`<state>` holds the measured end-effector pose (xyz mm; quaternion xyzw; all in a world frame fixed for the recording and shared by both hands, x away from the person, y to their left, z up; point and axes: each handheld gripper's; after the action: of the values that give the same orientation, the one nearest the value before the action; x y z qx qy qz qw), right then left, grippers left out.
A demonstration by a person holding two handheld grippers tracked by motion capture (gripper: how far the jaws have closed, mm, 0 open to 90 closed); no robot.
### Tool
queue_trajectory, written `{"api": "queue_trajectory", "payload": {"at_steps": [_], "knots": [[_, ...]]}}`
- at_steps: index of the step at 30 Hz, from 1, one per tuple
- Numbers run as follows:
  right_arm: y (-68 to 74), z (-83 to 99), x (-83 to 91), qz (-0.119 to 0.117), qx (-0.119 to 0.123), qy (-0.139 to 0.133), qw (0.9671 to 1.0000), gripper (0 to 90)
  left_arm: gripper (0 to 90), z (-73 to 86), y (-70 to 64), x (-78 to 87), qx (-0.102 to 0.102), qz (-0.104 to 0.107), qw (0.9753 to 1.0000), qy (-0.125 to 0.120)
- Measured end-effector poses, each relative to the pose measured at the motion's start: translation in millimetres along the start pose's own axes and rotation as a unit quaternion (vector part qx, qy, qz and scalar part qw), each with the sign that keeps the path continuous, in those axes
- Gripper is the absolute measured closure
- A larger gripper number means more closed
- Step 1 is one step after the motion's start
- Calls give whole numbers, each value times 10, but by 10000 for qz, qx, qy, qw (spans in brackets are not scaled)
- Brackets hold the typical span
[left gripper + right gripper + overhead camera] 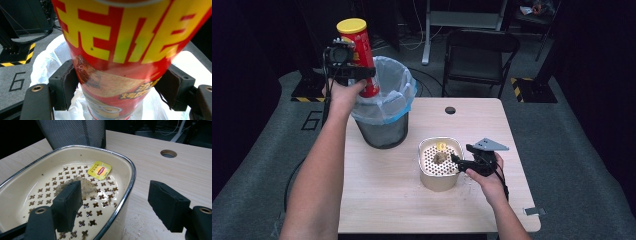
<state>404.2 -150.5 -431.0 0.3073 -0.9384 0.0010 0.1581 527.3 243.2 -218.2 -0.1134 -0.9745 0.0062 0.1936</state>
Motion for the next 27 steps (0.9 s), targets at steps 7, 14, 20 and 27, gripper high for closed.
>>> {"api": "queue_trajectory", "payload": {"at_steps": [7,14,20,27], "knots": [[0,7,-5,-14,4,19,10000,266,239,60,29,-57,113,27,9999,43],[8,9,-13,-27,9,25,10000,266,239,97,21,-110,145,73,9998,120],[4,11,-13,-22,9,21,10000,266,239,111,-9,-156,145,112,9997,150],[8,20,-23,-47,28,46,10000,266,238,147,-7,-232,188,186,9993,276]]}}
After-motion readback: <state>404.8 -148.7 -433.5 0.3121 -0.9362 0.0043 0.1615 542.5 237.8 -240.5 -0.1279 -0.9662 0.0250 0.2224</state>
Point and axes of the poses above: each handheld gripper's, and its own axes: x roughly backward along the jaws, z roughly out of its underside, y roughly to its left, and after that the axes turned 10 degrees about -y, right-handed
